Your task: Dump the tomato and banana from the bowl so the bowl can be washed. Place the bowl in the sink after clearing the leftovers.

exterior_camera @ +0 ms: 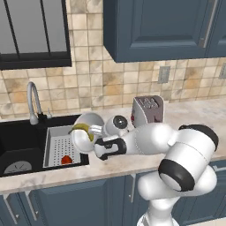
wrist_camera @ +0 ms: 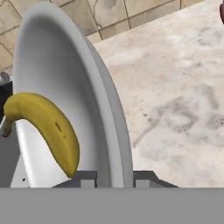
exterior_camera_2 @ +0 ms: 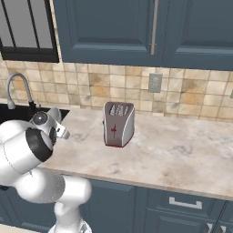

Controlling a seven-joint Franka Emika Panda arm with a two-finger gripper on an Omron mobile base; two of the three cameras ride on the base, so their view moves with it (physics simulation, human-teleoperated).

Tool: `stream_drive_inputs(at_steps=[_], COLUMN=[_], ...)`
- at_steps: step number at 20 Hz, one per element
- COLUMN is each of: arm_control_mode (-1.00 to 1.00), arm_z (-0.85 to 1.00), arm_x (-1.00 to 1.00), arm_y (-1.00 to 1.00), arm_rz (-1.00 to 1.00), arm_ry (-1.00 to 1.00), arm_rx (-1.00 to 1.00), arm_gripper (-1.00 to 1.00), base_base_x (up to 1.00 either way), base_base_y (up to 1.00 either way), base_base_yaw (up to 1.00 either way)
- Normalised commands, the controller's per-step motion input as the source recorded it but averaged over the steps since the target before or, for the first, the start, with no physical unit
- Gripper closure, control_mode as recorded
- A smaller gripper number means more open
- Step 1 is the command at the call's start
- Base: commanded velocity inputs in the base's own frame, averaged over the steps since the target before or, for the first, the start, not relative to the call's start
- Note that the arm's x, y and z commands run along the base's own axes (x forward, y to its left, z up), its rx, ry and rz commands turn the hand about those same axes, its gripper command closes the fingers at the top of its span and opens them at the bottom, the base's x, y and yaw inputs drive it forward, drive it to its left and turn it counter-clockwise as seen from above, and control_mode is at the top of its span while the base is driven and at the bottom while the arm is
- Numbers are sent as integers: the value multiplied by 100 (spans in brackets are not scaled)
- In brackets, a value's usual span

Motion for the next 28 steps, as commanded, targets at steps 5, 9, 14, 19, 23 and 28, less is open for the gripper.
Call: stream_drive_inputs(at_steps=[5,9,14,19,23,28], arm_control_mode=[-100,-100,-100,-100,-100,-100], arm_z=[-1,7,20,0,2,11], arm_x=[0,12,16,0,0,0], arm_y=[24,32,16,4,8,1], arm_rz=[0,0,0,0,0,0], arm_ry=[0,0,5,0,0,0], arm_rx=[-17,-12,-4,-2,-7,-2], arm_gripper=[100,100,100,100,100,100], base_base_x=[0,0,0,0,0,0], base_base_y=[0,0,0,0,0,0], base_base_yaw=[0,0,0,0,0,0])
